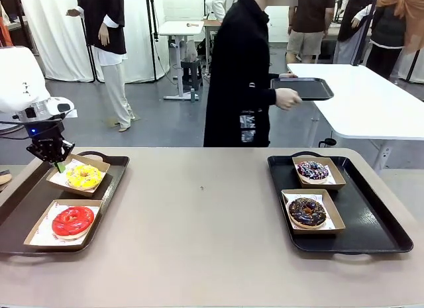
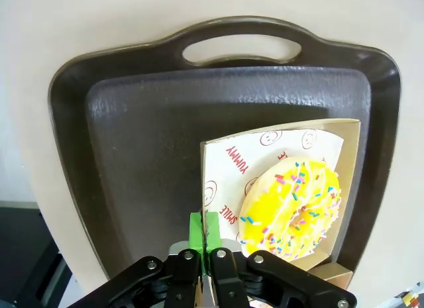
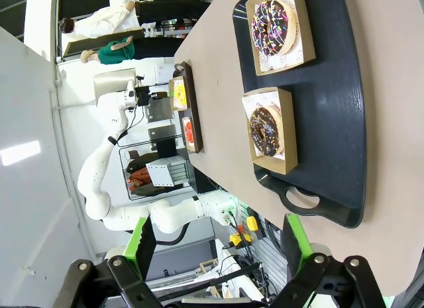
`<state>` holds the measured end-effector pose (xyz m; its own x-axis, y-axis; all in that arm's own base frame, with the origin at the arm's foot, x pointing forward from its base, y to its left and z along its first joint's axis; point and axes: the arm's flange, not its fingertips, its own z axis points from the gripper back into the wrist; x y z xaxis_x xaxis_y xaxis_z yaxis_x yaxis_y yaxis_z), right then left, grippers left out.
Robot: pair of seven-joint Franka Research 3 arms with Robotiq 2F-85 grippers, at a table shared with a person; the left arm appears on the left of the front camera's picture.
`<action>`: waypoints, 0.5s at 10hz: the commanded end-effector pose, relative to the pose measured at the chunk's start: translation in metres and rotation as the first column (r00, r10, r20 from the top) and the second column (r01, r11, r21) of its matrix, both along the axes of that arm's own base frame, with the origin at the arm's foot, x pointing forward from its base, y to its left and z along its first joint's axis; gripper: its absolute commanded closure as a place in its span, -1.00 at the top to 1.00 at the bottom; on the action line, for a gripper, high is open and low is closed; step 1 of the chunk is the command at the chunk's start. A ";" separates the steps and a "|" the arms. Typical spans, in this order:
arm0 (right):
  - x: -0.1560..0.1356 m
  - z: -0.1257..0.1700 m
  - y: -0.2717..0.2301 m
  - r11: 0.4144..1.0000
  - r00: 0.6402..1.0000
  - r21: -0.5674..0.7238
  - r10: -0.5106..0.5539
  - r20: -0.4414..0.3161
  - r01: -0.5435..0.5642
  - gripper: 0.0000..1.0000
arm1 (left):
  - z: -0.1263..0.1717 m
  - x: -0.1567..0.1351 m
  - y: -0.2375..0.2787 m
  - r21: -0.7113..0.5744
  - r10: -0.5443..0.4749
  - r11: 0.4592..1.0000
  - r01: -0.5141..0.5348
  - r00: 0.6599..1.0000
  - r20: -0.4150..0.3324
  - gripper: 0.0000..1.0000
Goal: Individually package the donuts and arrange them on the tray.
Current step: Place the picked Paper togo box on the Handle tray.
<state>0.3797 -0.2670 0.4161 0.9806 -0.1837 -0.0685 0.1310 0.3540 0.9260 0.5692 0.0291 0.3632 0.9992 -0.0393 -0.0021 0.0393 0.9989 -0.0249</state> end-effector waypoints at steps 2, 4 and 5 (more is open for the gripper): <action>-0.001 0.002 0.001 1.000 1.000 0.006 -0.007 -0.010 0.007 1.00 | -0.004 -0.010 -0.004 0.034 0.042 0.999 -0.043 0.999 0.021 -0.98; -0.001 0.002 0.001 1.000 1.000 0.006 -0.007 -0.010 0.007 1.00 | -0.004 -0.011 -0.006 0.034 0.071 0.997 -0.071 0.997 0.006 -0.98; -0.001 0.002 0.001 1.000 1.000 0.006 -0.007 -0.010 0.007 1.00 | -0.003 -0.012 -0.007 0.026 0.077 0.997 -0.077 0.997 0.001 -0.41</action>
<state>0.3797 -0.2670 0.4161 0.9806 -0.1837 -0.0685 0.1310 0.3540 0.9260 0.5632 0.0273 0.3563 0.9999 0.0162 -0.0007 -0.0162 0.9998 -0.0095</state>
